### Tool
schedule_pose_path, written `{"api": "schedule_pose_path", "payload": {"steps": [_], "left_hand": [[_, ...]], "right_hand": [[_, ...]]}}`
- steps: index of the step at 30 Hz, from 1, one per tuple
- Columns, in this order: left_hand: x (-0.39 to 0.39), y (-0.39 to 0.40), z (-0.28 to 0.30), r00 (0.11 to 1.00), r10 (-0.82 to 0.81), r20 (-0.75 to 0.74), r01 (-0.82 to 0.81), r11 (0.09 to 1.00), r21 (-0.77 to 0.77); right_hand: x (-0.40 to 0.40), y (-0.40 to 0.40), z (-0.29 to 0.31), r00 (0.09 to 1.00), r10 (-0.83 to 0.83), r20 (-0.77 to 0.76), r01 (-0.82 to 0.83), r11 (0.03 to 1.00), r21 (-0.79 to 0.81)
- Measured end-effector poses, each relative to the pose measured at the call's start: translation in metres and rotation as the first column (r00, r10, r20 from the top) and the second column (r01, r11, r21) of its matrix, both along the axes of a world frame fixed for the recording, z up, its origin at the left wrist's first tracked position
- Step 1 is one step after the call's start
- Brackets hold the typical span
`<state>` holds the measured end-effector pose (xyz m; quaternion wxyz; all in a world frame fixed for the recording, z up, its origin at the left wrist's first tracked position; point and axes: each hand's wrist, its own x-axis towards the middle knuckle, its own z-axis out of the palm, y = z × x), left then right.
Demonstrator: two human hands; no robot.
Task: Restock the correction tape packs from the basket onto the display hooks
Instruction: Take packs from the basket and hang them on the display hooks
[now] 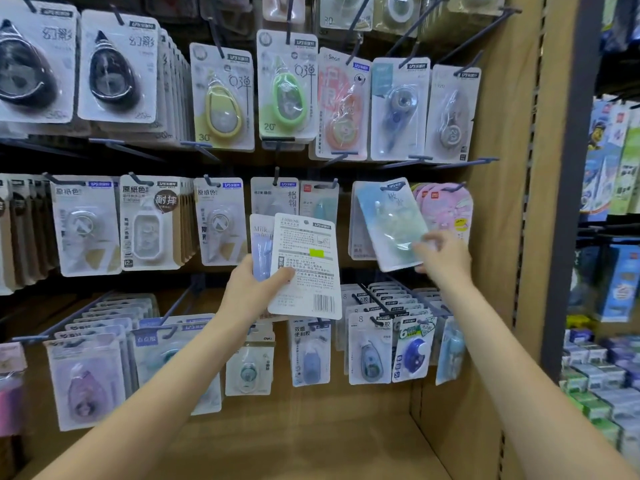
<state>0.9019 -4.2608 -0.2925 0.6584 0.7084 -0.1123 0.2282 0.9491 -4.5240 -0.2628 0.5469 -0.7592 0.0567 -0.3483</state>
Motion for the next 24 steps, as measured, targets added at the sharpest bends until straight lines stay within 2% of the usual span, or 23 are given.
{"api": "schedule_pose_path", "payload": {"steps": [1, 2, 3, 4, 5, 6, 7, 8, 10, 13, 17, 19, 22, 24], "left_hand": [[0.000, -0.002, 0.000, 1.000, -0.003, -0.002, 0.003, 1.000, -0.007], [0.000, -0.004, -0.001, 1.000, -0.012, -0.006, 0.012, 1.000, -0.011], [0.000, -0.005, -0.001, 1.000, -0.024, -0.008, 0.024, 1.000, -0.009], [-0.001, -0.007, -0.001, 0.999, -0.044, -0.007, 0.044, 0.999, 0.000], [-0.002, -0.008, -0.001, 0.997, -0.070, -0.009, 0.070, 0.997, 0.015], [-0.003, -0.010, 0.000, 0.995, -0.097, -0.011, 0.097, 0.995, 0.037], [-0.004, -0.013, 0.000, 0.994, -0.113, -0.014, 0.113, 0.992, 0.057], [-0.005, -0.016, 0.001, 0.993, -0.119, -0.015, 0.120, 0.990, 0.076], [-0.008, -0.021, 0.002, 0.993, -0.116, 0.005, 0.115, 0.983, 0.141], [-0.012, -0.021, 0.002, 0.994, -0.106, 0.041, 0.098, 0.983, 0.155], [-0.015, 0.000, 0.004, 0.995, -0.093, 0.038, 0.092, 0.995, 0.026], [-0.018, 0.008, 0.008, 0.998, -0.069, 0.007, 0.069, 0.996, -0.055], [-0.021, 0.018, 0.014, 0.998, -0.041, -0.055, 0.033, 0.989, -0.146], [-0.022, 0.023, 0.017, 0.990, -0.052, -0.131, 0.033, 0.990, -0.140]], "right_hand": [[-0.002, 0.003, -0.005, 0.996, -0.087, -0.014, 0.082, 0.976, -0.200], [-0.005, 0.005, -0.009, 0.987, -0.158, 0.031, 0.160, 0.940, -0.301], [-0.009, 0.009, -0.012, 0.976, -0.183, 0.115, 0.211, 0.927, -0.311], [-0.011, 0.011, -0.013, 0.976, -0.135, 0.172, 0.179, 0.946, -0.271], [-0.017, 0.016, -0.013, 0.985, -0.007, 0.172, 0.046, 0.973, -0.225], [-0.023, 0.022, -0.012, 0.977, 0.189, 0.097, -0.169, 0.969, -0.182], [-0.031, 0.030, -0.012, 0.917, 0.398, -0.020, -0.398, 0.911, -0.111], [-0.035, 0.037, -0.015, 0.833, 0.540, -0.121, -0.548, 0.835, -0.048], [-0.040, 0.051, -0.020, 0.734, 0.663, -0.148, -0.669, 0.744, 0.012], [-0.037, 0.061, -0.025, 0.742, 0.669, -0.054, -0.661, 0.742, 0.113], [-0.031, 0.062, -0.026, 0.792, 0.606, -0.076, -0.595, 0.794, 0.129], [-0.032, 0.059, -0.027, 0.793, 0.608, -0.046, -0.594, 0.788, 0.161], [-0.040, 0.052, -0.024, 0.775, 0.622, 0.112, -0.631, 0.751, 0.195], [-0.045, 0.050, -0.018, 0.743, 0.603, 0.289, -0.655, 0.744, 0.132]]}}
